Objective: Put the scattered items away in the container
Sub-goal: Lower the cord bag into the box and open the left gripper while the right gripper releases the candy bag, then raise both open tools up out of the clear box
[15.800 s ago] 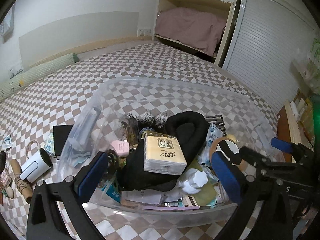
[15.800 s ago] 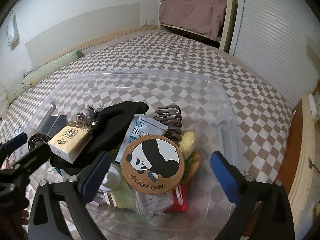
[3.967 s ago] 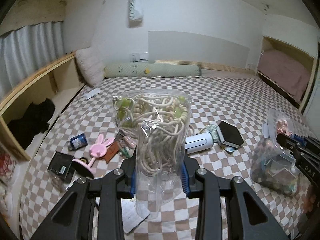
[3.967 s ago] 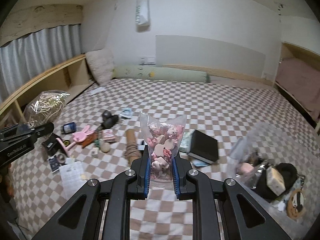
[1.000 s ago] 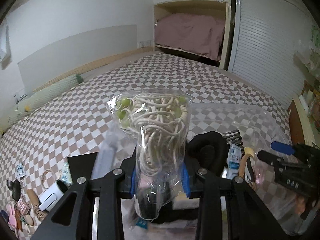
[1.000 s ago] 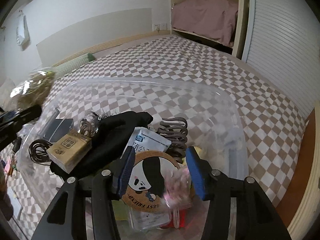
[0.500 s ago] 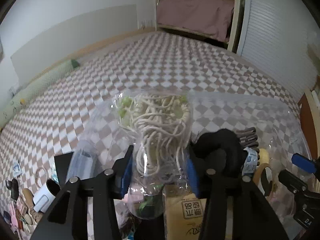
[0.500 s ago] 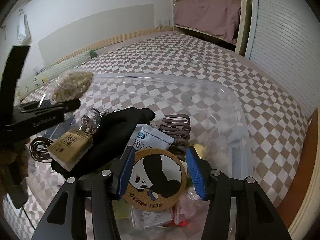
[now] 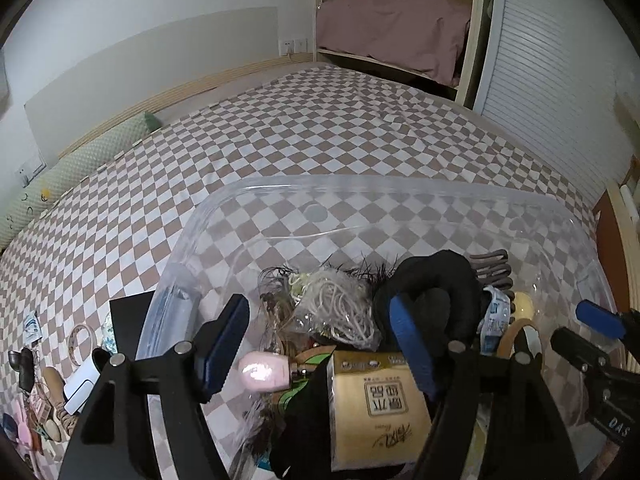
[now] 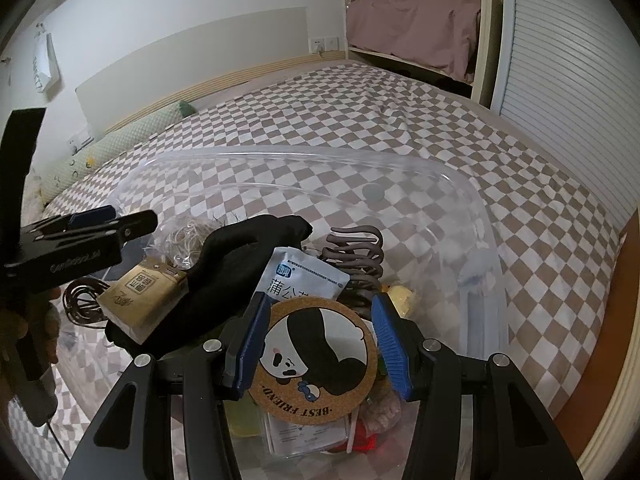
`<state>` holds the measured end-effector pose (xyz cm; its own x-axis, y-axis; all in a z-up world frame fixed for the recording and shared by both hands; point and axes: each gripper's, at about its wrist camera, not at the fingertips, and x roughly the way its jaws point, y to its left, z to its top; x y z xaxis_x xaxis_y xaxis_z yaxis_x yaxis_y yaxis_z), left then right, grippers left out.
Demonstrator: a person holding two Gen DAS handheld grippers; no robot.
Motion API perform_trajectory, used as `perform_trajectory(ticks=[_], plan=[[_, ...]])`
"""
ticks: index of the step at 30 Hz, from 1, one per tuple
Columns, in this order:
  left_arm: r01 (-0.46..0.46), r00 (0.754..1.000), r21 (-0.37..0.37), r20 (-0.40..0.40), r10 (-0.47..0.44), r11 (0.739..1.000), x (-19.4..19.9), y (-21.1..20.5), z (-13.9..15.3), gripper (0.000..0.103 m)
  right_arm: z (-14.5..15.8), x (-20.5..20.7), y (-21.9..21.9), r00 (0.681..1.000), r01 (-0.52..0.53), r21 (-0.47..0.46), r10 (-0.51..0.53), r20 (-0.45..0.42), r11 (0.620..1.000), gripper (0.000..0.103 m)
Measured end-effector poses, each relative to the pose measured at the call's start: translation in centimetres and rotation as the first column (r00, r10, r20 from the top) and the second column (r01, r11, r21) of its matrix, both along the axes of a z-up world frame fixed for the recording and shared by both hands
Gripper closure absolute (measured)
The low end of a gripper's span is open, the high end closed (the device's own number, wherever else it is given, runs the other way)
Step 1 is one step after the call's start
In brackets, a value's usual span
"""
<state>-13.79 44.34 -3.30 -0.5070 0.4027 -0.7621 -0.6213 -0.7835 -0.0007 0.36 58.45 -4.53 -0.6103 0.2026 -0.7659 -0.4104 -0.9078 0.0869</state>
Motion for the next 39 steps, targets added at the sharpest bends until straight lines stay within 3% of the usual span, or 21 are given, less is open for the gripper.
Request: perform_trajectory(ticks=[5, 7, 9, 15, 17, 19, 29, 33, 39], plan=[[0.007, 1.0, 0.016, -0.021, -0.007, 1.0, 0.5, -0.4, 1.0, 0.028, 0.1, 0.1, -0.1, 1.0, 0.012, 0.003, -0.012, -0.007, 1.0, 0.05], [0.009, 0.999, 0.026, -0.035, -0.008, 1.0, 0.8, -0.8, 1.4, 0.006, 0.1, 0.1, -0.2, 1.0, 0.022, 0.011, -0.022, -0.011, 1.0, 0.05], [0.012, 0.998, 0.035, -0.054, -0.01, 0.999, 1.1, -1.2, 1.8, 0.0, 0.3, 0.2, -0.3, 0.999, 0.029, 0.026, -0.029, -0.016, 0.999, 0.05], [-0.002, 0.997, 0.049, -0.079, 0.005, 0.999, 1.7, -2.6, 2.3, 0.0, 0.6, 0.3, -1.4, 0.999, 0.046, 0.113, -0.043, -0.03, 0.993, 0.046], [-0.008, 0.997, 0.053, -0.079, 0.012, 0.999, 1.9, -3.0, 2.5, 0.0, 0.9, 0.4, -1.8, 0.998, 0.046, 0.143, -0.04, -0.039, 0.989, 0.014], [-0.015, 0.997, 0.059, -0.081, 0.02, 0.998, 2.0, -3.5, 2.7, 0.0, 1.4, 0.7, -2.5, 0.997, 0.042, 0.163, -0.031, -0.065, 0.986, 0.003], [-0.049, 0.992, 0.079, -0.11, 0.058, 0.996, 3.4, -6.6, 3.7, 0.0, 1.8, 0.7, -4.1, 0.999, 0.017, 0.194, -0.007, -0.052, 0.981, 0.0], [-0.07, 0.99, 0.099, -0.118, 0.081, 0.993, 4.0, -8.3, 4.1, 0.0, 2.4, 1.0, -4.4, 0.996, 0.029, 0.148, -0.015, -0.091, 0.989, 0.0], [-0.11, 0.978, 0.11, -0.163, 0.127, 0.988, 5.0, -10.9, 4.3, 0.0, 3.3, 1.6, -5.9, 0.983, 0.041, 0.149, -0.013, -0.183, 0.988, 0.0]])
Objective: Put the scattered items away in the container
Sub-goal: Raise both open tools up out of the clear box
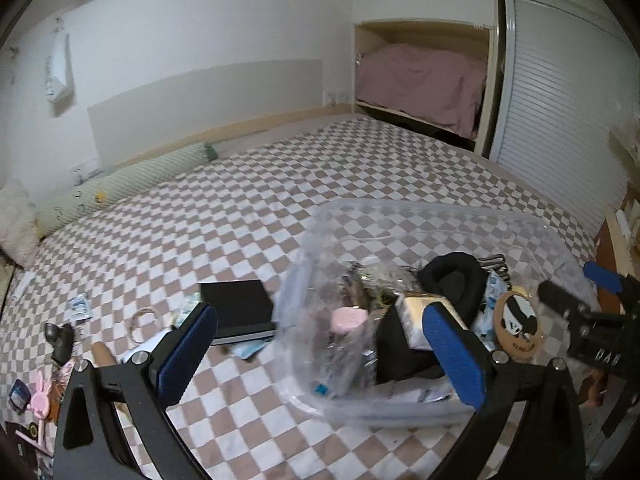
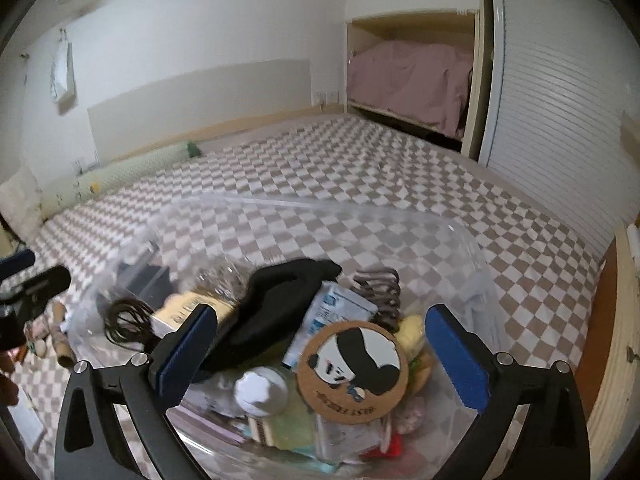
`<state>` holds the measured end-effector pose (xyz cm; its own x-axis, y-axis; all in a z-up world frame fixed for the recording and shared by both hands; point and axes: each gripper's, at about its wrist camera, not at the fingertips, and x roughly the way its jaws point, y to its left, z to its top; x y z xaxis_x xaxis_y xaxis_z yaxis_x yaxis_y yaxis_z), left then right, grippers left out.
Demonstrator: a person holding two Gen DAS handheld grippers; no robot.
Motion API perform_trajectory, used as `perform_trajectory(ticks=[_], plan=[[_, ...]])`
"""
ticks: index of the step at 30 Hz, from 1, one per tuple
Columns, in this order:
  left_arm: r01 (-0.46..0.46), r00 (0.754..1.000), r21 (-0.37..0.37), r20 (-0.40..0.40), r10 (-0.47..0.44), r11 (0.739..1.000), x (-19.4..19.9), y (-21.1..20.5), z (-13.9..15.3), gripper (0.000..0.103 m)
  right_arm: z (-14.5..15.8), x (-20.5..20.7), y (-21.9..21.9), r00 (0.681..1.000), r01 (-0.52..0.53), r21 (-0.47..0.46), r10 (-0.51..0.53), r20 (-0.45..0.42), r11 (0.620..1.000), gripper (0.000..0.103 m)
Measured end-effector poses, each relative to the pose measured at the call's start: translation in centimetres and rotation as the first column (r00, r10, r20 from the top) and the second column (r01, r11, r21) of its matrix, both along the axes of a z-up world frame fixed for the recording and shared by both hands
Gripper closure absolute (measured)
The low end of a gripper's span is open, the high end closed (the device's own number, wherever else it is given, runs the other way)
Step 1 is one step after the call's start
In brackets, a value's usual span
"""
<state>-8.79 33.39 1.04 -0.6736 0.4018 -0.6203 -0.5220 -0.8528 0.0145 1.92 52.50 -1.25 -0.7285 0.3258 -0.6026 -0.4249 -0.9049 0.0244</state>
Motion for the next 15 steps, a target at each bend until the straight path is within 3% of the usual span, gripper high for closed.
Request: perform_trajectory(ticks=[15], plan=[[-0.184, 0.98, 0.067, -0.063, 0.188, 0.981, 1.4, -10.0, 0.5, 0.0, 0.9, -1.2, -5.0, 0.992, -0.101, 0.023, 0.103, -0.079, 0.995, 0.0]])
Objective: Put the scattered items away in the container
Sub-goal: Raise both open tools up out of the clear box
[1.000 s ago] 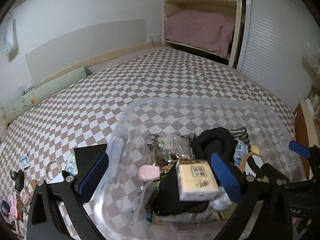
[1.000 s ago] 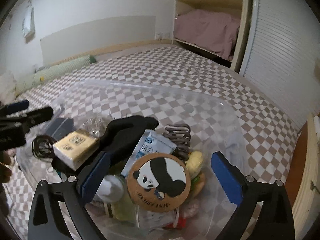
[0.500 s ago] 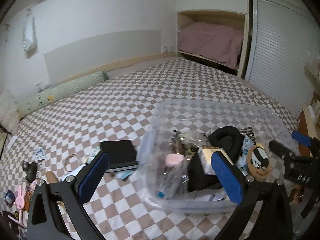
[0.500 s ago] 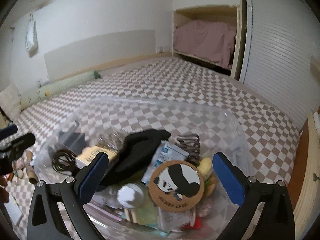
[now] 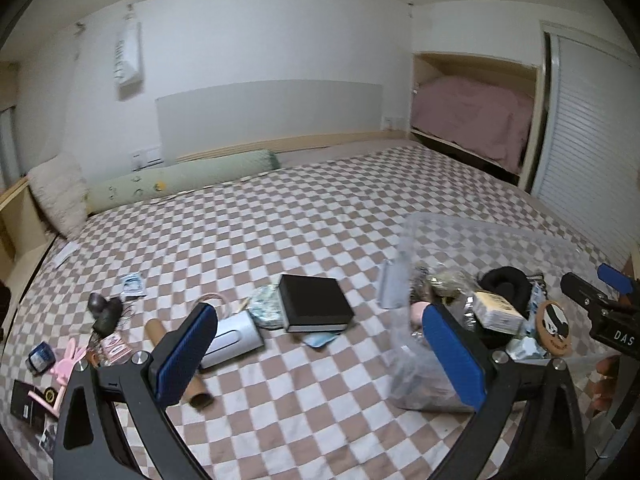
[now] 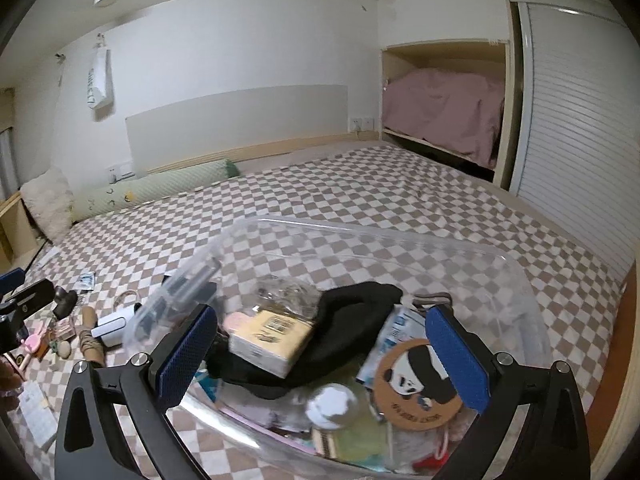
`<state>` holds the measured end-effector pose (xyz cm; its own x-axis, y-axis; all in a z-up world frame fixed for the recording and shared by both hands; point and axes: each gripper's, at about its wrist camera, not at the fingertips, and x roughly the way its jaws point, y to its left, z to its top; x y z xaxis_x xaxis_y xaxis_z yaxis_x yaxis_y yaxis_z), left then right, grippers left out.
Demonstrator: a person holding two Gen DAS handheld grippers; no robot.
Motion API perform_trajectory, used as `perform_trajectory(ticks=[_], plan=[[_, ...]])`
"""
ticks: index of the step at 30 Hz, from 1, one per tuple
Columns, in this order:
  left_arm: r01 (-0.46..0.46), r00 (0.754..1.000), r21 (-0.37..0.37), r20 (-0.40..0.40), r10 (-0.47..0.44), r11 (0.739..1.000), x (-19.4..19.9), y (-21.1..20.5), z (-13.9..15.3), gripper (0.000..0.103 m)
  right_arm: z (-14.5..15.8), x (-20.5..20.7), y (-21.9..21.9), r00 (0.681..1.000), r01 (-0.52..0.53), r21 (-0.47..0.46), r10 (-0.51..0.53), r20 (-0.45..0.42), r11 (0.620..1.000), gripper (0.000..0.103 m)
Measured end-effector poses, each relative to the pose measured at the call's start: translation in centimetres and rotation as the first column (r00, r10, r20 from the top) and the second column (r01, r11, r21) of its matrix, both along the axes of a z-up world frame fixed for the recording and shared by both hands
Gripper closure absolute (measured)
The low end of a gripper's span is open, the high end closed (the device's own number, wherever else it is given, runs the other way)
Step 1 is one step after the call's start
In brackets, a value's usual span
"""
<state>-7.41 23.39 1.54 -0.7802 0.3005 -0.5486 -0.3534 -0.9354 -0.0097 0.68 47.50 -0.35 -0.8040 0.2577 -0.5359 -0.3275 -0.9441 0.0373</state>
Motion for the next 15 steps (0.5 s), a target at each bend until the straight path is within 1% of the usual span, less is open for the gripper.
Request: perform_trajectory(ticks=[9, 13, 15], plan=[[-0.074, 0.997, 0.004, -0.028, 0.074, 0.997, 1.1, -5.1, 0.0, 0.0, 0.9, -0.8, -4.0, 0.995, -0.085, 0.013, 0.086, -0.051, 0.996, 0.0], [-0.11, 0.993, 0.012, -0.034, 0.111, 0.994, 1.6, -7.5, -0.1, 0.0, 1.1, -1.5, -6.2, 0.987, -0.161, -0.009, 0.16, -0.027, 0.987, 0.0], [-0.127, 0.991, 0.015, -0.03, 0.127, 0.992, 1.7, -8.6, 0.0, 0.0, 1.2, -1.7, -7.6, 0.983, -0.184, 0.008, 0.184, -0.018, 0.983, 0.0]])
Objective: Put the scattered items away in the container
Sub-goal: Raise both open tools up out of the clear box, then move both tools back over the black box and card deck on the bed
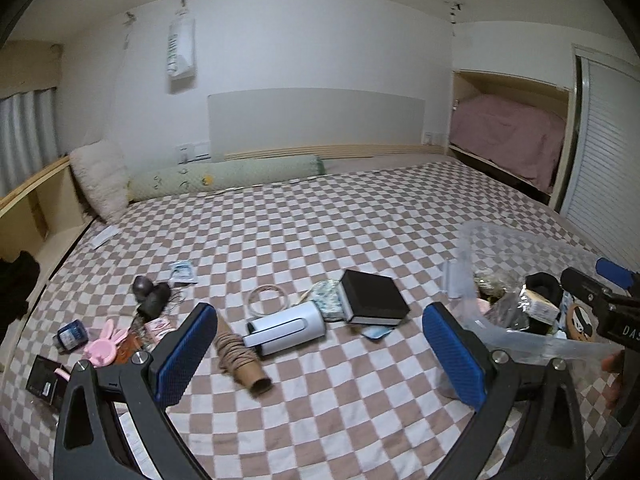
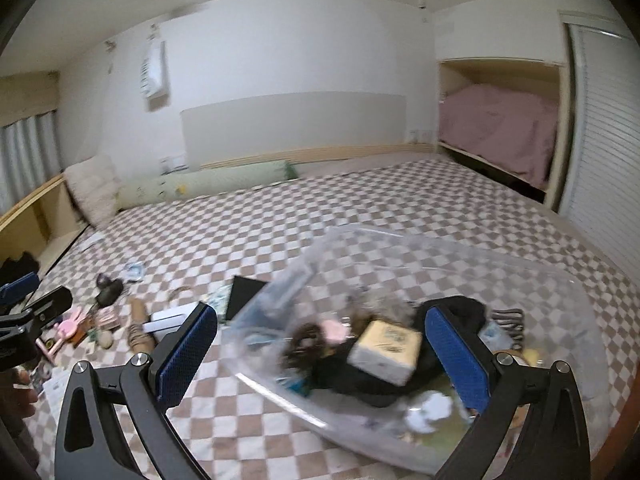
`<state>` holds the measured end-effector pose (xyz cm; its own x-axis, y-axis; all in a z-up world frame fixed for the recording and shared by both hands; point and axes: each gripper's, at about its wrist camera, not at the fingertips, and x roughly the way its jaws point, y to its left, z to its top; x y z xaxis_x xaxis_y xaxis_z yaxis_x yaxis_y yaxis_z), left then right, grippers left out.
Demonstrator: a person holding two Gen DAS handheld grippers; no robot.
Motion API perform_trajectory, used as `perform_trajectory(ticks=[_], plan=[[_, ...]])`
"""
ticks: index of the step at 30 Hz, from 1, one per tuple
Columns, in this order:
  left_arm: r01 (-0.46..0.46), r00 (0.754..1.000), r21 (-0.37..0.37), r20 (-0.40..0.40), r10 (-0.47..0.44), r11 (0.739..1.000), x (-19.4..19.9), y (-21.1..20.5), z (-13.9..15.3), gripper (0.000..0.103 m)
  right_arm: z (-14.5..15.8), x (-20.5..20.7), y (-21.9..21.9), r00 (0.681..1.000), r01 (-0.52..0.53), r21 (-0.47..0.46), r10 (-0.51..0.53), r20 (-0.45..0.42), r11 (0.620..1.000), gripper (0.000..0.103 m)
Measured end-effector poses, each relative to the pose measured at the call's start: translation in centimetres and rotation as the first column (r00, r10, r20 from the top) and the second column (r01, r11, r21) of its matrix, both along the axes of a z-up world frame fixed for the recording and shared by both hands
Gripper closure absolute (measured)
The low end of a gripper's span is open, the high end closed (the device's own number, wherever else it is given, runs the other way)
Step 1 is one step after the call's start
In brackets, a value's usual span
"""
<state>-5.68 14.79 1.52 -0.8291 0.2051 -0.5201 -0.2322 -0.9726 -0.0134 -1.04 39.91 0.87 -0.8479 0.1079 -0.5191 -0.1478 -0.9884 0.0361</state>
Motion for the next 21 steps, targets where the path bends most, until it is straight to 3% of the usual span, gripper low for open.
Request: perform_trajectory(ticks=[10, 21], plan=[[-0.07, 0.997, 0.026, 0.04, 0.069, 0.997, 1.1, -5.5, 0.0, 0.0, 0.8, -0.7, -5.3, 0.994, -0.107, 0.025, 0.106, 0.022, 0.994, 0.0], [-0.103, 0.993, -0.043, 0.054, 0.105, 0.994, 2.6, -9.0, -0.9, 0.0, 0.3, -1.5, -10.2, 0.981, -0.19, 0.02, 0.189, 0.045, 0.982, 0.0]])
